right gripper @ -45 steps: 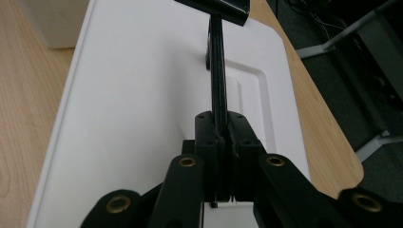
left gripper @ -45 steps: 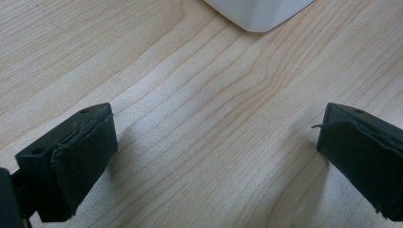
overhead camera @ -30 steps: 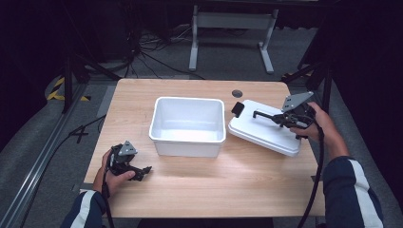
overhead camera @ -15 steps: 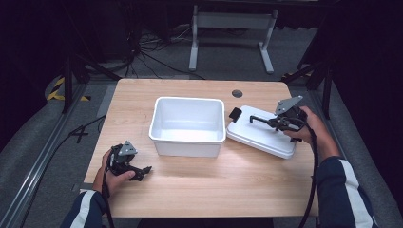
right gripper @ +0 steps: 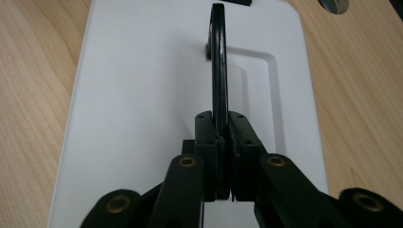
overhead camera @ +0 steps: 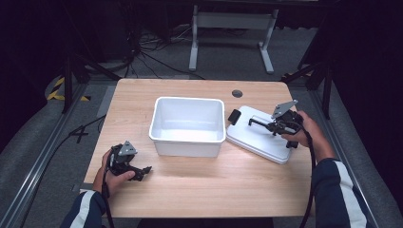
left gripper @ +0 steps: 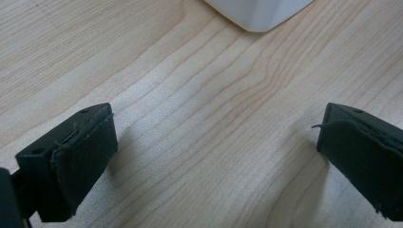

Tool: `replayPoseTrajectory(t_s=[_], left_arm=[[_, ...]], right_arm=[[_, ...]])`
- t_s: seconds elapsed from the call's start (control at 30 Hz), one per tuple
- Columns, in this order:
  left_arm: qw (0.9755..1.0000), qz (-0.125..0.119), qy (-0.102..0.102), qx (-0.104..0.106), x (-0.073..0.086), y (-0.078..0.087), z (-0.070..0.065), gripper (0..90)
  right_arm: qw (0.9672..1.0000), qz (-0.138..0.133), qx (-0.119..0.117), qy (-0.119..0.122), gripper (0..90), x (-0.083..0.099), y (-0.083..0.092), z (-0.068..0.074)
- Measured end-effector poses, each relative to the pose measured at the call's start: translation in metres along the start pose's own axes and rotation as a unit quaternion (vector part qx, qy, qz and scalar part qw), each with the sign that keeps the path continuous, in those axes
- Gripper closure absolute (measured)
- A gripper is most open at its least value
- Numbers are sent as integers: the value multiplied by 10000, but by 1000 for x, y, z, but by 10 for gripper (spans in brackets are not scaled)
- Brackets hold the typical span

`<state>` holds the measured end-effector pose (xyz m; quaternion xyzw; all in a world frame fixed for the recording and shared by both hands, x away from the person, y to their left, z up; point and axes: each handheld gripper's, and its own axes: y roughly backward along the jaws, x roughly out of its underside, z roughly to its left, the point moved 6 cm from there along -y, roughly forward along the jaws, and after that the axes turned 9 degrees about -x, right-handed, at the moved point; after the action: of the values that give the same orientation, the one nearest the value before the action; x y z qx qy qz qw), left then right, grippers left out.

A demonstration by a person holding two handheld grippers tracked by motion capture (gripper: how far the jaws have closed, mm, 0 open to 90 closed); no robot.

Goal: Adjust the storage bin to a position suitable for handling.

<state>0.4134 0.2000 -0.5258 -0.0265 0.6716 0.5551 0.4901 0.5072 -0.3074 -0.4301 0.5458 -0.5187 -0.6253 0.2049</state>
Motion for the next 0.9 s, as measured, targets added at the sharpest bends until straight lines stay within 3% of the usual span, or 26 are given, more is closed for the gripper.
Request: replayPoseTrajectory(t_s=[0.17,0.4,0.63,0.9], left_arm=[[10000,-1,0,-1,0,0,0,1],[10000,1,-4,6,0,0,0,1],[10000,-10,-10,6,0,0,0,1],[10000,1,-5,5,0,0,0,1]], right_arm=[[9998,-28,20,-183,826,5,-3,-3],[9982,-392,72,-454,809,5,6,-8],[9978,-443,90,-475,768,5,10,-7],[9988,-404,42,-276,731,-3,21,12]])
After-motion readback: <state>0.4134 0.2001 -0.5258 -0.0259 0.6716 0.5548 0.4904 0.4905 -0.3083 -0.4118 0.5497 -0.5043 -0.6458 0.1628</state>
